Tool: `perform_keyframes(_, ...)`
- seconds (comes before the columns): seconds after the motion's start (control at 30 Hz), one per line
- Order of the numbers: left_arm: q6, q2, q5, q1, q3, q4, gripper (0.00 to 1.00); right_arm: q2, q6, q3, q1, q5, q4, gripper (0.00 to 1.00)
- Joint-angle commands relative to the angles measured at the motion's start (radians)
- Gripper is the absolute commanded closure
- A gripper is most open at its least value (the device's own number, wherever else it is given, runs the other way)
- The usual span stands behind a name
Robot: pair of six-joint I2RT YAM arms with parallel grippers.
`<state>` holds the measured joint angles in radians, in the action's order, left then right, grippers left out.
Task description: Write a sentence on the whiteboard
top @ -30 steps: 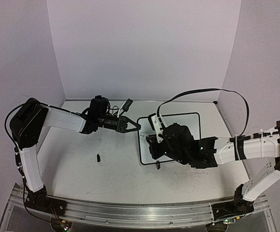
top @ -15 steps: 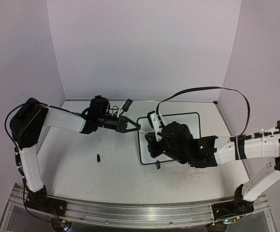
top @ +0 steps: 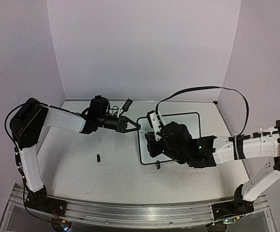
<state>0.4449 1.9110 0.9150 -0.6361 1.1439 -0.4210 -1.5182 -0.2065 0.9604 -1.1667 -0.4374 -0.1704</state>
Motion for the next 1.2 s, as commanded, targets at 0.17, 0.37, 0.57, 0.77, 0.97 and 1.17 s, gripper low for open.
perform_keyframes(0.17,0.028,-0.014,0.014,-0.008,-0.001,-0.022,1.0,-0.034,-0.005,0.044,-0.005,-0.056,-0.028,1.0)
perform_keyframes(0.37,0.029,-0.015,0.015,-0.008,-0.003,-0.022,1.0,-0.06,-0.002,0.067,-0.004,-0.086,-0.027,1.0)
perform_keyframes(0.57,0.029,-0.017,0.015,-0.009,-0.002,-0.022,1.0,-0.065,-0.008,0.069,-0.004,-0.111,-0.026,1.0)
perform_keyframes(0.77,0.027,-0.017,0.015,-0.008,-0.002,-0.022,1.0,-0.088,-0.01,0.085,-0.004,-0.132,-0.026,1.0)
perform_keyframes(0.97,0.023,-0.015,0.014,-0.008,-0.003,-0.022,1.0,-0.088,-0.01,0.089,-0.002,-0.156,-0.029,1.0)
perform_keyframes(1.17,0.02,-0.013,0.014,-0.008,-0.004,-0.022,1.0,-0.08,-0.013,0.083,0.016,-0.157,-0.042,1.0)
